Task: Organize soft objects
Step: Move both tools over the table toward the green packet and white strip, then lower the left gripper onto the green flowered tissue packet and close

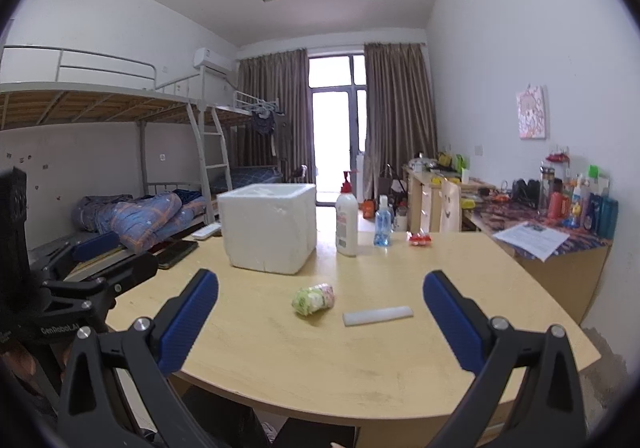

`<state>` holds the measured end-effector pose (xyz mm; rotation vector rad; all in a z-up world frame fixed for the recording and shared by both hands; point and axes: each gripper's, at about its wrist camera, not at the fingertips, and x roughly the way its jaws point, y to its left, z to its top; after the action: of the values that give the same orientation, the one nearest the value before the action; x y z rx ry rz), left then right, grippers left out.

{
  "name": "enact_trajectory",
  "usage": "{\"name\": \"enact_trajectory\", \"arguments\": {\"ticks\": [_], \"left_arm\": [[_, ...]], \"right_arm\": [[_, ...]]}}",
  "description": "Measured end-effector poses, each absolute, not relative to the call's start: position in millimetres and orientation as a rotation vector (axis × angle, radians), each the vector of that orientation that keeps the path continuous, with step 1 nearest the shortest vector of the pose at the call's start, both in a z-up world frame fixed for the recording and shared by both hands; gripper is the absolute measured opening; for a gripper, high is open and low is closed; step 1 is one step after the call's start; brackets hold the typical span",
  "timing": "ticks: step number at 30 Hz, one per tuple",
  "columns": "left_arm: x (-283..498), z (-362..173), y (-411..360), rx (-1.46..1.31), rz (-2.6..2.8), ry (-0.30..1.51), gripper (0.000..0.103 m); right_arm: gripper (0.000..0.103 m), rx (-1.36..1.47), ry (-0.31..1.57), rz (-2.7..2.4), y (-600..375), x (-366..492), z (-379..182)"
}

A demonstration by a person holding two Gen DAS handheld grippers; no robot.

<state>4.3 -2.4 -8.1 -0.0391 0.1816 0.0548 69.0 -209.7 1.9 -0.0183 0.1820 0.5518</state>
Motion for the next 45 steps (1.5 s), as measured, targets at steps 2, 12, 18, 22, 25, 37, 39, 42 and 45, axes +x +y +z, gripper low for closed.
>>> {"name": "enact_trajectory", "arguments": {"ticks": [2,12,18,22,25,37,39,42,45], "left_arm": [[12,-15,1,-0.04,0.032,0.203,0.102],[27,-28,7,-0.032,0.041,0.208,0.102],[41,-32,-1,0.01,0.009,0.225,0.102],[50,-35,-8,0.027,-0.013,0.237,0.102],[61,-37,-11,0.038,-0.022,0.262,0.102],[119,-53,-20,0.07,-0.081,0.421,0.102],[129,-56,-20,0.065,-0.079,0.45,0.102],[145,-61,-19,0.052,-0.073,0.5,0.102],[156,-62,-19,0.043,-0.064,0.532,0.102]], "right_arm": [[0.103,-0.011,0.187,0.551,-210,73,-3],[0.103,-0.019,0.233,0.517,-199,90,-22],[0.103,-0.02,0.282,0.495,-199,103,-35],[0.103,-0.006,0.31,0.486,-201,110,-41],[0.103,-0.004,0.328,0.479,-202,115,-44],[0.103,0.023,0.418,0.444,-206,151,-59],[0.103,0.022,0.433,0.442,-206,158,-61],[0.103,0.029,0.446,0.439,-206,167,-64],[0.103,0.031,0.462,0.44,-205,176,-67]]}}
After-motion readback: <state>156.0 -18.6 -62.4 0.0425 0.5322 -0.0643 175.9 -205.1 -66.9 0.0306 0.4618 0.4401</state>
